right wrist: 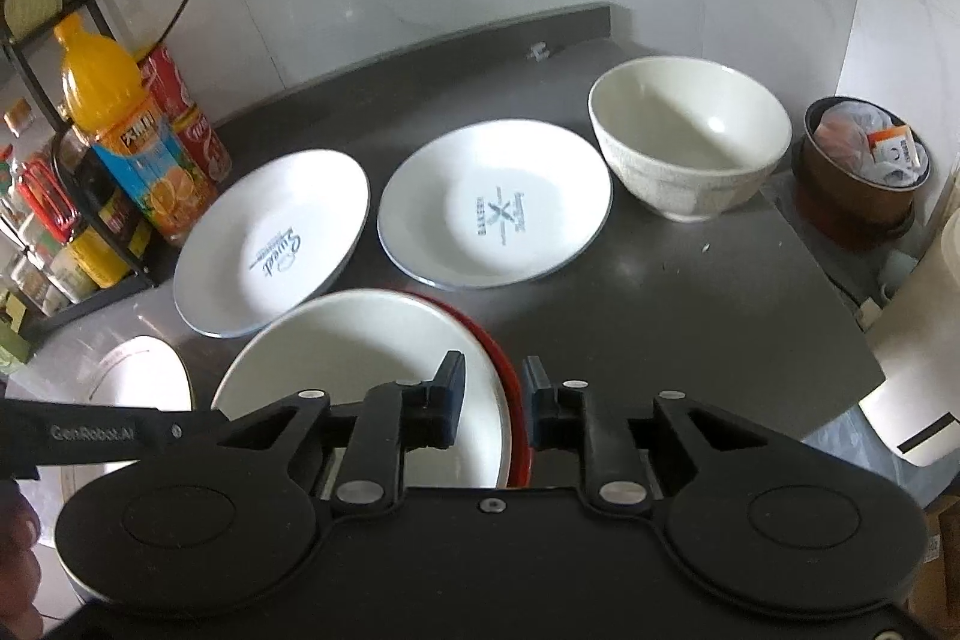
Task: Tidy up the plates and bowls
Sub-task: 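Lower the white bowl into the red bowl and open both grippers, then move both tools toward the second white bowl by the rice cooker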
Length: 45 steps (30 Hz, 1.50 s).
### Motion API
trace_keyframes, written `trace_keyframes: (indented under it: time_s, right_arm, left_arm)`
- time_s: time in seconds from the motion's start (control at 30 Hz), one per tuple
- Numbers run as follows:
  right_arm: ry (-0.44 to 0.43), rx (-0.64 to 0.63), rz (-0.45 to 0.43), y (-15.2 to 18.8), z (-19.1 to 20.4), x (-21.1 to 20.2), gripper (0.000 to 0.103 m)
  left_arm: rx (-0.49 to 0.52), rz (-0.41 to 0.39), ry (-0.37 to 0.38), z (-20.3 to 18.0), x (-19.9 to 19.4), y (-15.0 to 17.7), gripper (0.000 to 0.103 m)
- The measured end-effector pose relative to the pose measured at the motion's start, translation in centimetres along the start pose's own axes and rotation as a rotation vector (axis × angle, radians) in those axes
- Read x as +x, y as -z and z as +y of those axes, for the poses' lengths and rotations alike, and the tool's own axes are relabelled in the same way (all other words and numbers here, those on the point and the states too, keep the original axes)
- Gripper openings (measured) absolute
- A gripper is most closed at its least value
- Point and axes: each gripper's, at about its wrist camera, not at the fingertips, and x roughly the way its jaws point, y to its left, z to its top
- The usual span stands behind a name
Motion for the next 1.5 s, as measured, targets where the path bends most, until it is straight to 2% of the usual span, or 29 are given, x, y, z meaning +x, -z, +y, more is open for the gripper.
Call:
trace_keyframes:
  time_s: [0.27,0.3,0.37,0.43,0.53,0.8,0.9,1.03,1.2,1.5]
  right_arm:
    - [-0.007,0.026,-0.004,0.3,-1.1,-0.8,0.022]
    - [-0.009,0.032,-0.005,0.3,-1.2,-1.0,0.024]
    - [-0.01,0.042,-0.009,0.2,-1.4,-1.3,0.039]
    - [-0.01,0.045,-0.022,0.1,-1.6,-1.8,0.049]
    - [0.01,0.058,-0.029,-0.3,-2.1,-2.0,0.05]
    - [0.097,0.155,-0.065,-1.2,-3.7,-2.4,0.058]
    - [0.151,0.194,-0.087,-1.6,-4.1,-2.5,0.064]
    - [0.231,0.26,-0.108,-1.6,-4.7,-2.9,0.079]
    - [0.26,0.309,-0.122,-1.7,-5.3,-3.1,0.08]
    - [0.284,0.342,-0.155,-2.3,-5.8,-3.4,0.09]
  left_arm:
    - [0.015,-0.013,0.002,-0.6,-0.6,-0.1,0.027]
    - [0.017,-0.014,0.002,-0.7,-0.7,-0.2,0.027]
    - [0.022,-0.016,0.0,-0.9,-0.9,-0.3,0.028]
    - [0.03,-0.02,0.002,-1.2,-1.1,-0.5,0.035]
    - [0.06,-0.037,0.005,-1.6,-1.2,-1.1,0.048]
    - [0.14,-0.061,0.039,-2.1,-0.7,-4.1,0.064]
    - [0.162,-0.059,0.064,-2.1,-0.4,-5.4,0.065]
    - [0.199,-0.052,0.1,-2.3,0.2,-6.8,0.065]
    - [0.217,-0.043,0.131,-2.9,0.9,-8.1,0.066]
    - [0.249,-0.02,0.164,-4.9,2.2,-9.4,0.066]
